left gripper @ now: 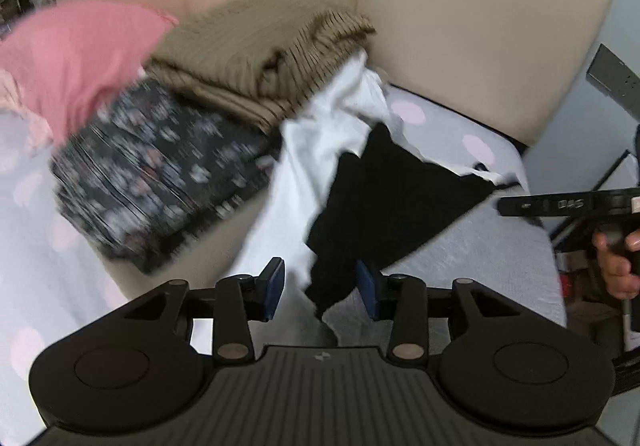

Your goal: Fold clothes

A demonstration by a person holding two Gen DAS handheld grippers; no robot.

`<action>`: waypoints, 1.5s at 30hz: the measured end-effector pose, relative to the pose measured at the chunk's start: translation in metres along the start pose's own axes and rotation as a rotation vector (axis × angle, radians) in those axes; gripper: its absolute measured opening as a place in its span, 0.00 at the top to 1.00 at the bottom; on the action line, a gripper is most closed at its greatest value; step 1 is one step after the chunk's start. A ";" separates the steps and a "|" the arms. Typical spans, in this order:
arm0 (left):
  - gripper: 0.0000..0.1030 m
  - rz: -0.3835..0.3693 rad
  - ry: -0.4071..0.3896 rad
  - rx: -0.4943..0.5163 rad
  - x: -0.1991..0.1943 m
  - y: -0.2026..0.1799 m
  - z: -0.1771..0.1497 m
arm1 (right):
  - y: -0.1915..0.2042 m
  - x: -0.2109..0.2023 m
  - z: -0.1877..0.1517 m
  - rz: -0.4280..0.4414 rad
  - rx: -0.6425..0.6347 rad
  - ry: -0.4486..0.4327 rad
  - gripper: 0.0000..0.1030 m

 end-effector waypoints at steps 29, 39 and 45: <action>0.57 -0.038 0.062 -0.078 0.038 -0.011 -0.026 | 0.106 -0.025 -0.086 0.063 -0.421 -0.002 0.65; 0.63 0.070 -0.051 -0.028 -0.052 -0.012 -0.035 | 0.124 -0.070 -0.080 0.008 -0.323 -0.024 0.51; 0.52 0.154 -0.099 -0.020 -0.120 -0.015 -0.047 | 0.151 -0.132 -0.091 -0.064 -0.359 -0.094 0.46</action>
Point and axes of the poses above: each gripper's, at about its wrist camera, not at the fingertips, and x roughly the way its jaws point, y to its left, z to its top, the point moved 9 cm from there along x, roughly the way its jaws point, and after that the axes turned 12 degrees about z, right-handed, at the moved point
